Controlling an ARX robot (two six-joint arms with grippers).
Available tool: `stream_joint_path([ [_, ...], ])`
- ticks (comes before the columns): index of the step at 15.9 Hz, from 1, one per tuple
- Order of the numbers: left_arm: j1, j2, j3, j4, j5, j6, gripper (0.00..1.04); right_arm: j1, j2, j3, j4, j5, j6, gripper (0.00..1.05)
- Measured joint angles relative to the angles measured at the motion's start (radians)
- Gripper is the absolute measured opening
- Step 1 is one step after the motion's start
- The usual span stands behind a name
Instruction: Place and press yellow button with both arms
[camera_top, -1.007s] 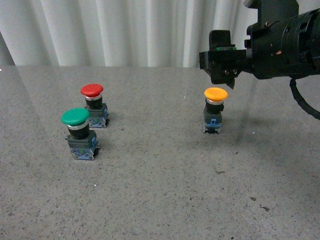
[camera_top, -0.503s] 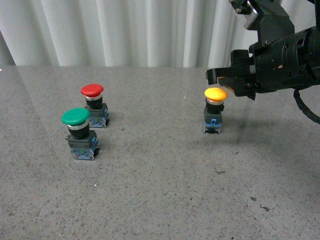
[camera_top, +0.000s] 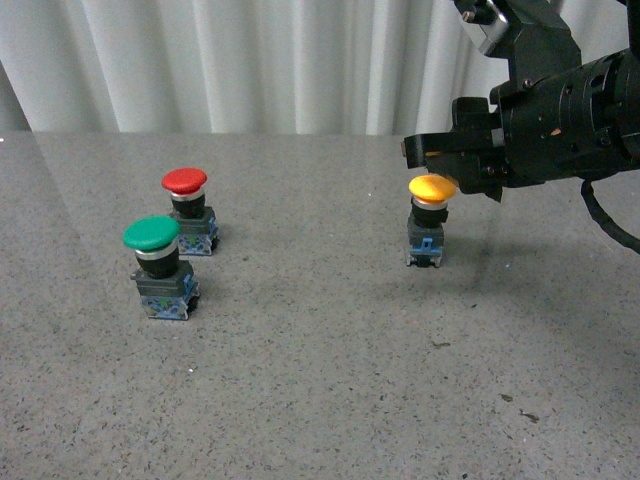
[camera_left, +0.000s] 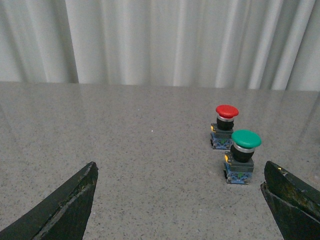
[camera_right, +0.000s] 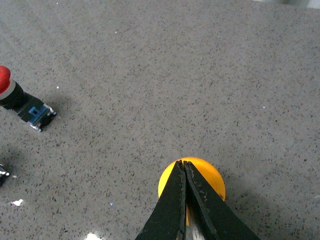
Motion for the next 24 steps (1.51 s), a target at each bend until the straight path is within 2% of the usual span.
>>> stream_joint_path([
  [15, 0.000, 0.000, 0.000, 0.000, 0.000, 0.000, 0.98, -0.002, 0.042, 0.021, -0.078, 0.017, -0.046, 0.02],
  [21, 0.000, 0.000, 0.000, 0.000, 0.000, 0.000, 0.98, -0.015, 0.011, 0.019, -0.075, 0.000, -0.046, 0.02],
  [24, 0.000, 0.000, 0.000, 0.000, 0.000, 0.000, 0.98, -0.044, -0.077, -0.005, -0.012, -0.043, 0.014, 0.02],
])
